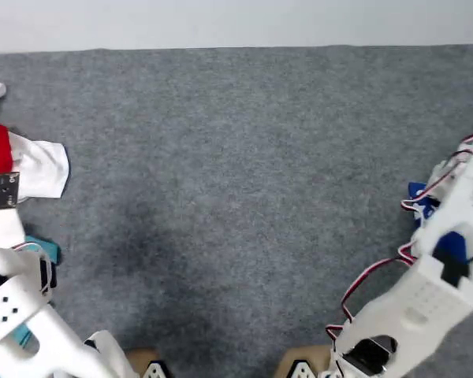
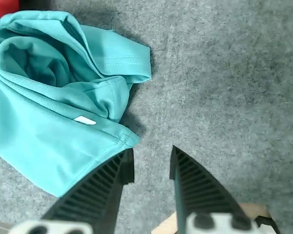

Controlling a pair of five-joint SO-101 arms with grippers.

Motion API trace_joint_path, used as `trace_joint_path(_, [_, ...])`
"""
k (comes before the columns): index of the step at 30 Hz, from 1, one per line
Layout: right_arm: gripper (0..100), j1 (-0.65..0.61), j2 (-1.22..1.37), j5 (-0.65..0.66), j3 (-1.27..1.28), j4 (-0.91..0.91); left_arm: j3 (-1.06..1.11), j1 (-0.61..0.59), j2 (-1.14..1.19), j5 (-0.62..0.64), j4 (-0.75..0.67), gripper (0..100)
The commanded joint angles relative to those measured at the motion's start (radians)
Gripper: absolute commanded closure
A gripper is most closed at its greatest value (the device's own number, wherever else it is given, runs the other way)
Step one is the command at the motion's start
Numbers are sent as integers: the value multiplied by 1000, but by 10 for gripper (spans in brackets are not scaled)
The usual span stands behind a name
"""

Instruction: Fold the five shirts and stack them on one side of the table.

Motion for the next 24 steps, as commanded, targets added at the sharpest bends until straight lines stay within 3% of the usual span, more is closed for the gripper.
trace_joint_path(1, [984,-53,39,9,-57,-90,-10,-6,-20,-5,-11,863])
trace_joint_path(9, [986,-137,183,11,-192,-116,-10,-8,-20,-3,-9,863])
trace_joint_path(24, [987,-47,116,11,-514,338,-10,-6,-20,-2,3,863])
